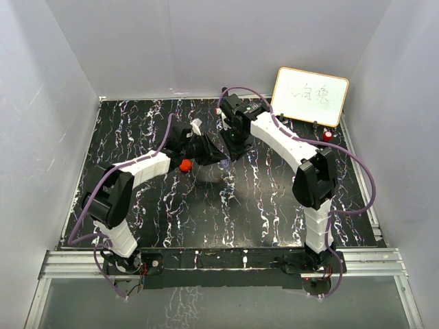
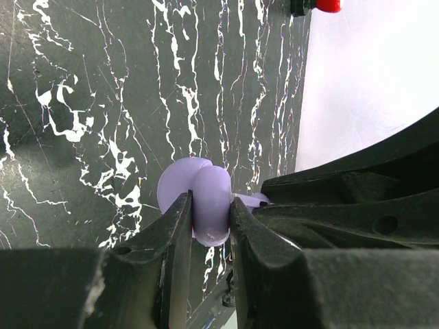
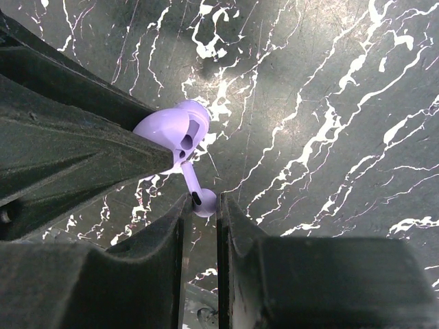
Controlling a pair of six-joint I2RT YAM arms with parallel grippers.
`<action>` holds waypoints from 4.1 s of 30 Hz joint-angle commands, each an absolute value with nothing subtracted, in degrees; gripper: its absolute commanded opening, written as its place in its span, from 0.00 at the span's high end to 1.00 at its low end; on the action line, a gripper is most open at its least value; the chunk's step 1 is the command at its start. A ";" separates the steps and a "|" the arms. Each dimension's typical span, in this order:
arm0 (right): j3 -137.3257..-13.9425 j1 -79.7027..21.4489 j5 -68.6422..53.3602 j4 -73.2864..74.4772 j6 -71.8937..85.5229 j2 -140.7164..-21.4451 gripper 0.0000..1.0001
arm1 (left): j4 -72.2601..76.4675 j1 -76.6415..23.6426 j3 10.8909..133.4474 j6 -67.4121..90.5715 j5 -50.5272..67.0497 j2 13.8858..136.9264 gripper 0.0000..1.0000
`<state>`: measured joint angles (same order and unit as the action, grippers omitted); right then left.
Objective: Insert the wireless bluetooth earbuds into the charging case
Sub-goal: Place the earbud at the center of the board.
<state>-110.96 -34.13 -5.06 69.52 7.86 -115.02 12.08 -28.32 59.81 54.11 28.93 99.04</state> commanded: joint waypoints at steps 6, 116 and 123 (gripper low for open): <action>-111.90 -34.59 -5.63 69.61 8.17 -115.92 1.00 | 11.02 -28.89 62.83 53.25 29.18 98.57 1.00; -103.98 -32.60 -2.85 64.52 6.17 -114.19 1.00 | 10.32 -24.97 57.86 52.12 30.86 93.80 1.00; -91.55 -32.57 -9.05 47.92 -1.69 -112.61 1.00 | 8.85 -20.22 57.77 51.35 33.63 87.24 1.00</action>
<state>-95.09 -32.60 -4.60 59.53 3.68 -116.38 8.78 -22.17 57.01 51.64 30.44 93.71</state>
